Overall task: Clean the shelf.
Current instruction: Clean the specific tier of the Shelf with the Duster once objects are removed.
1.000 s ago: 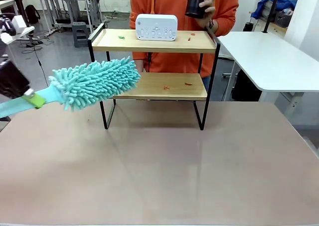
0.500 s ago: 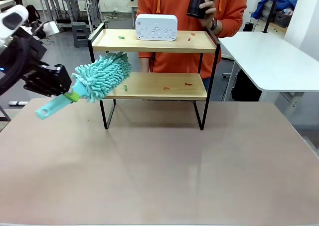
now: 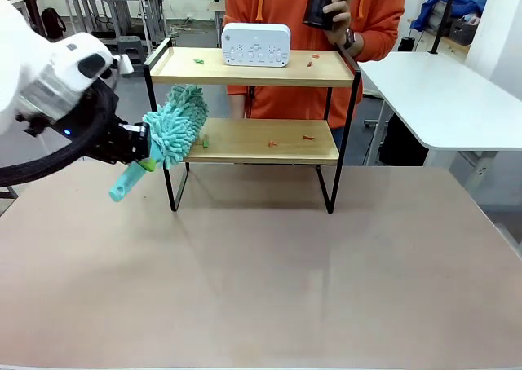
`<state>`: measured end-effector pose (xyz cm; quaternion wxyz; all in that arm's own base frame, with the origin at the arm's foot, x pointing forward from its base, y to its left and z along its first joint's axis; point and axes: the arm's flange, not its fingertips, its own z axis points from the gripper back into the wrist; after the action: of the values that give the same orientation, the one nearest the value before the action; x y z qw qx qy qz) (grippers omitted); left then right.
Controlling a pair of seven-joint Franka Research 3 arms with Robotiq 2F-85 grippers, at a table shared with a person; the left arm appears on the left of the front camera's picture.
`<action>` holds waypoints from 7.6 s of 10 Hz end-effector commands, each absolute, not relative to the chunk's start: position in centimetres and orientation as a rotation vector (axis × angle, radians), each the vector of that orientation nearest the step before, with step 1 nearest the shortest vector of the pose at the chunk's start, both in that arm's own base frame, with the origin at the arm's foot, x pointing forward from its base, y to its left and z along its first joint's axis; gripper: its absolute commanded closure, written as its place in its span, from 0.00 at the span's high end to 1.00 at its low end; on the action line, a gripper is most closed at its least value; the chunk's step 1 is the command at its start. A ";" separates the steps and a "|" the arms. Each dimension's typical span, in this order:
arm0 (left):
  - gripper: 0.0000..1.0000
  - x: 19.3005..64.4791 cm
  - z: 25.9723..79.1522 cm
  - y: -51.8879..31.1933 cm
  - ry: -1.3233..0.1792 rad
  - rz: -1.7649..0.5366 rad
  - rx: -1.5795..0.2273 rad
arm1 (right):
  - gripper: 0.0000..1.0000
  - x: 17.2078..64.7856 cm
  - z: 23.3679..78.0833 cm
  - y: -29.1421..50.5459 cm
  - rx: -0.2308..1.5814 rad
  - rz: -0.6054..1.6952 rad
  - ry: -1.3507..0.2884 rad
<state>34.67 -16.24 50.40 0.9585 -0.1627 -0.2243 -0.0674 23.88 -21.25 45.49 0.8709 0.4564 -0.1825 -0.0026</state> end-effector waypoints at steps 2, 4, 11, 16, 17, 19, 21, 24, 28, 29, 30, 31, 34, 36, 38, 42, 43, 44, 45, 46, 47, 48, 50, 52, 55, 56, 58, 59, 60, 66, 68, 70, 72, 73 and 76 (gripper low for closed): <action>0.12 35.7 49.4 -18.4 -0.468 -0.093 -0.249 | 1.00 24.1 45.7 -21.2 0.973 0.012 -0.411; 0.12 36.0 49.2 -19.9 -0.436 -0.128 -0.256 | 1.00 24.1 45.7 -21.2 0.973 0.012 -0.411; 0.12 36.8 48.6 -31.3 -0.364 -0.348 -0.317 | 1.00 24.1 45.7 -21.2 0.973 0.012 -0.411; 0.12 34.8 49.1 -37.2 -0.344 -0.512 -0.334 | 1.00 24.1 45.7 -21.2 0.973 0.012 -0.411; 0.12 34.1 49.3 -36.8 -0.339 -0.556 -0.320 | 1.00 24.1 45.7 -21.2 0.973 0.012 -0.411; 0.12 31.9 50.0 -33.1 -0.297 -0.747 -0.288 | 1.00 24.1 45.7 -21.2 0.973 0.012 -0.411; 0.12 30.2 50.9 -28.4 -0.319 -0.729 -0.289 | 1.00 24.1 45.7 -21.2 0.973 0.012 -0.411; 0.12 28.9 51.5 -24.2 -0.342 -0.661 -0.341 | 1.00 24.1 45.7 -21.2 0.973 0.012 -0.411; 0.12 28.3 51.4 -22.3 -0.277 -0.739 -0.391 | 1.00 24.1 45.7 -21.2 0.973 0.012 -0.411; 0.12 28.4 51.7 -21.6 -0.287 -0.720 -0.402 | 1.00 24.1 45.7 -21.2 0.973 0.012 -0.411; 0.12 28.4 52.2 -20.3 -0.277 -0.727 -0.445 | 1.00 24.1 45.7 -21.2 0.973 0.012 -0.411; 0.12 28.3 52.7 -18.7 -0.261 -0.766 -0.488 | 1.00 24.1 45.7 -21.2 0.973 0.012 -0.411; 0.12 28.7 53.0 -19.0 -0.262 -0.729 -0.450 | 1.00 24.1 45.7 -21.2 0.973 0.012 -0.411; 0.12 28.7 53.0 -19.0 -0.262 -0.729 -0.450 | 1.00 24.1 45.7 -21.2 0.973 0.012 -0.411; 0.12 28.3 52.9 -16.6 -0.264 -0.713 -0.473 | 1.00 24.1 45.7 -21.2 0.973 0.012 -0.411; 0.12 28.1 52.6 -10.1 -0.268 -0.618 -0.421 | 1.00 24.1 45.7 -21.2 0.973 0.012 -0.411; 0.12 27.7 52.5 -8.1 -0.280 -0.607 -0.438 | 1.00 24.1 45.7 -21.2 0.973 0.012 -0.411; 0.12 27.5 52.4 -7.5 -0.292 -0.590 -0.449 | 1.00 24.1 45.7 -21.2 0.973 0.012 -0.411; 0.12 27.8 52.3 -7.9 -0.289 -0.601 -0.466 | 1.00 24.1 45.7 -21.2 0.973 0.012 -0.411; 0.12 28.2 52.2 -8.5 -0.287 -0.621 -0.476 | 1.00 24.1 45.7 -21.2 0.973 0.012 -0.411; 0.12 28.8 52.1 -9.5 -0.282 -0.638 -0.481 | 1.00 24.1 45.7 -21.2 0.973 0.012 -0.411; 0.12 29.4 52.2 -11.0 -0.282 -0.653 -0.491 | 1.00 24.1 45.7 -21.2 0.973 0.012 -0.411; 0.12 30.9 52.5 -15.0 -0.272 -0.705 -0.466 | 1.00 24.1 45.7 -21.2 0.973 0.012 -0.411; 0.12 32.5 53.1 -20.4 -0.282 -0.760 -0.492 | 1.00 24.1 45.7 -21.2 0.973 0.012 -0.411; 0.12 34.3 53.6 -27.4 -0.295 -0.766 -0.442 | 1.00 24.1 45.7 -21.2 0.973 0.012 -0.411; 0.12 34.8 53.4 -28.7 -0.276 -0.780 -0.435 | 1.00 24.1 45.7 -21.2 0.973 0.012 -0.411; 0.12 35.8 52.9 -30.8 -0.278 -0.746 -0.393 | 1.00 24.1 45.7 -21.2 0.973 0.012 -0.411; 0.12 36.3 52.8 -31.7 -0.279 -0.733 -0.391 | 1.00 24.1 45.7 -21.2 0.973 0.012 -0.411; 0.12 36.7 52.7 -32.4 -0.256 -0.748 -0.391 | 1.00 24.1 45.7 -21.2 0.973 0.012 -0.411; 0.12 35.2 52.1 -31.2 -0.132 -0.859 -0.318 | 1.00 24.1 45.7 -21.2 0.973 0.012 -0.411; 0.12 33.2 52.2 -29.9 -0.031 -1.049 -0.336 | 1.00 24.1 45.7 -21.2 0.973 0.012 -0.411; 0.12 32.1 51.7 -28.6 0.068 -1.215 -0.338 | 1.00 24.1 45.7 -21.2 0.973 0.012 -0.411; 0.12 32.3 52.0 -27.6 0.027 -1.163 -0.326 | 1.00 24.1 45.7 -21.2 0.973 0.012 -0.411; 0.12 32.5 52.2 -27.1 0.004 -1.142 -0.341 | 1.00 24.1 45.7 -21.2 0.973 0.012 -0.411; 0.12 32.9 53.8 -23.4 -0.088 -1.065 -0.419 | 1.00 24.1 45.7 -21.2 0.973 0.012 -0.411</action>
<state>33.68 -25.20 53.65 0.8416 -0.1730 -0.0145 -0.5115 23.88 -21.30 45.52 0.8712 0.4559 -0.1819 -0.0027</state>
